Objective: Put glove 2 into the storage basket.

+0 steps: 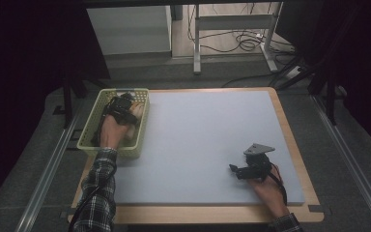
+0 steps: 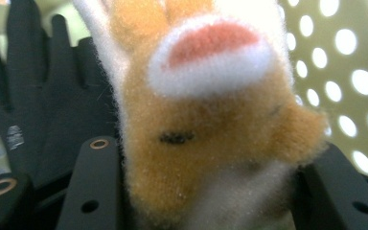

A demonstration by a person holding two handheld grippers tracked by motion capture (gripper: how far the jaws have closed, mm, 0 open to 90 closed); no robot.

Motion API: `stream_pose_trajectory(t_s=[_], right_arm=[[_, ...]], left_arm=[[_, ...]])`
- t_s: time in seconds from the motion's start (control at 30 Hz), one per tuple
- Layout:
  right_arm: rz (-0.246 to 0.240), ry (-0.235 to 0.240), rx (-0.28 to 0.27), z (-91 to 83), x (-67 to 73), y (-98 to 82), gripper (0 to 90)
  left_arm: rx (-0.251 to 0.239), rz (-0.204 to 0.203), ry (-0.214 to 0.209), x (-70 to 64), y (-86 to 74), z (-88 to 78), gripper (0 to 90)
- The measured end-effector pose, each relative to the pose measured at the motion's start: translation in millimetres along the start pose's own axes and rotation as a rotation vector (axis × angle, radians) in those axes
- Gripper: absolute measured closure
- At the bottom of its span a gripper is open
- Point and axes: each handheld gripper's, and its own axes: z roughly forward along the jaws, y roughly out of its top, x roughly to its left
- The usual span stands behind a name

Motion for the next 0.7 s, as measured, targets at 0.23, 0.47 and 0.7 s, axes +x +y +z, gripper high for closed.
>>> stream_pose_trajectory(t_s=[0.23, 0.47, 0.7], right_arm=[[0.0, 0.001, 0.0, 0.1, -0.1, 0.0, 15.5], [0.003, 0.002, 0.0, 0.1, -0.1, 0.0, 15.5], [-0.001, 0.001, 0.0, 0.0, 0.0, 0.0, 15.5]], left_arm=[[0.044, -0.034, -0.098, 2.3, -0.2, 18.5, 41.7], [0.017, -0.035, -0.087, 9.4, -4.1, 11.5, 15.4], [-0.106, -0.009, -0.107, 10.8, -3.6, -31.1, 14.8]])
